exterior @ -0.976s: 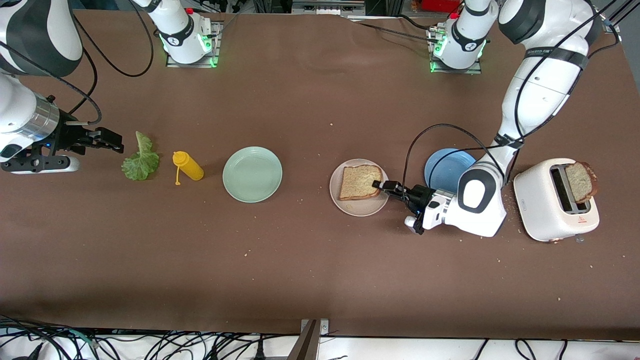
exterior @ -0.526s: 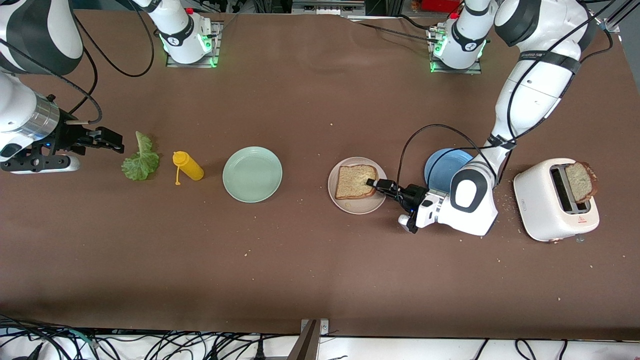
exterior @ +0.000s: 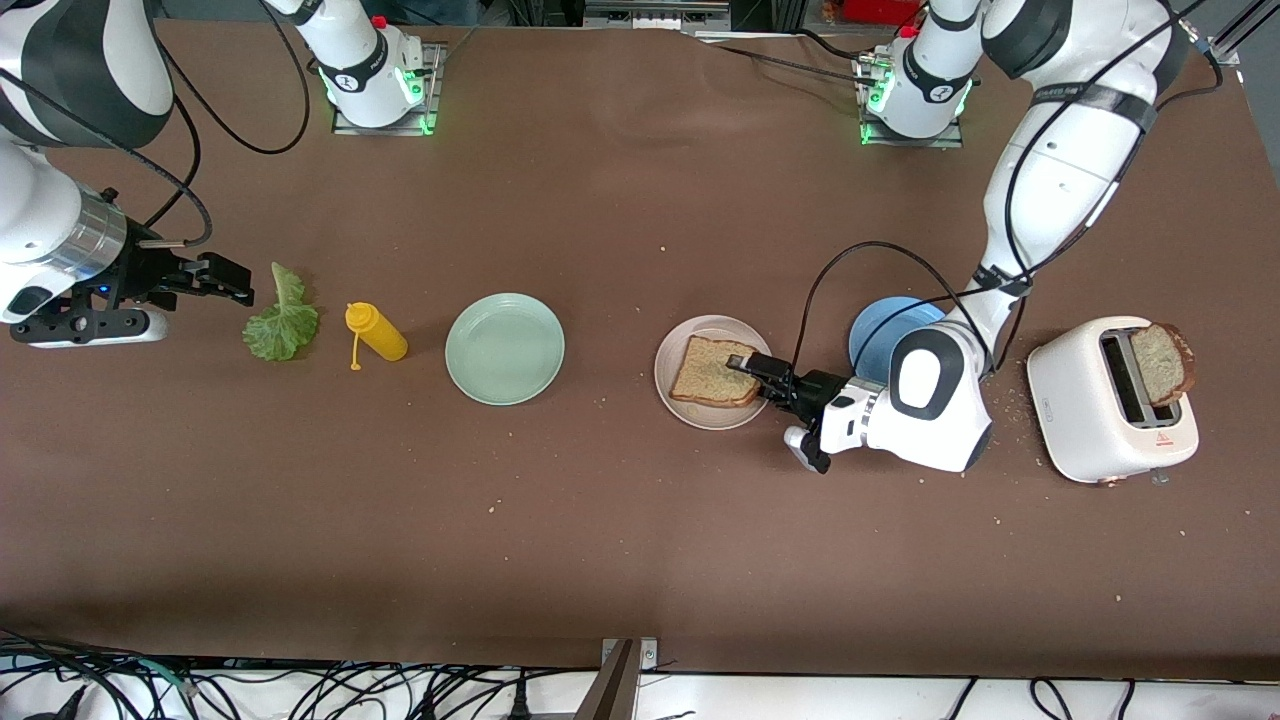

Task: Make sandwich in beige plate with both arms
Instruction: 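Carry the toast onto the beige plate and open the left gripper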

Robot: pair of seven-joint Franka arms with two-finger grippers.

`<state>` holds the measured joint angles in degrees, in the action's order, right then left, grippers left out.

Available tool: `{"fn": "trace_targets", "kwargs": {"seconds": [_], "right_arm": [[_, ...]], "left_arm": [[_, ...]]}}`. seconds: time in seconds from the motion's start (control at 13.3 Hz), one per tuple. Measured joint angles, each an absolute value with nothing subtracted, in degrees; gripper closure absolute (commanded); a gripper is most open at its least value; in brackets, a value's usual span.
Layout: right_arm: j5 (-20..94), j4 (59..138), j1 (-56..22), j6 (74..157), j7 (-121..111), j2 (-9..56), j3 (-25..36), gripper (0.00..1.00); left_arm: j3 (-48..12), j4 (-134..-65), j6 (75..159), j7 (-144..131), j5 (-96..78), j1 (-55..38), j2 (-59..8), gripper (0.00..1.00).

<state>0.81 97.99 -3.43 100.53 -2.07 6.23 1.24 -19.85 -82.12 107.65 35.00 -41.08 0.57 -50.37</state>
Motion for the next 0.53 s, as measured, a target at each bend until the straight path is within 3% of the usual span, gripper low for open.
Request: {"fn": "trace_targets", "kwargs": {"seconds": [0.53], "right_arm": [[0.8,98.1,-3.4,100.5,-2.4,6.5,1.2,0.0]], "left_arm": [[-20.3,-81.9,107.7,23.5,-22.5,-0.9,-41.2,0.0]]}}
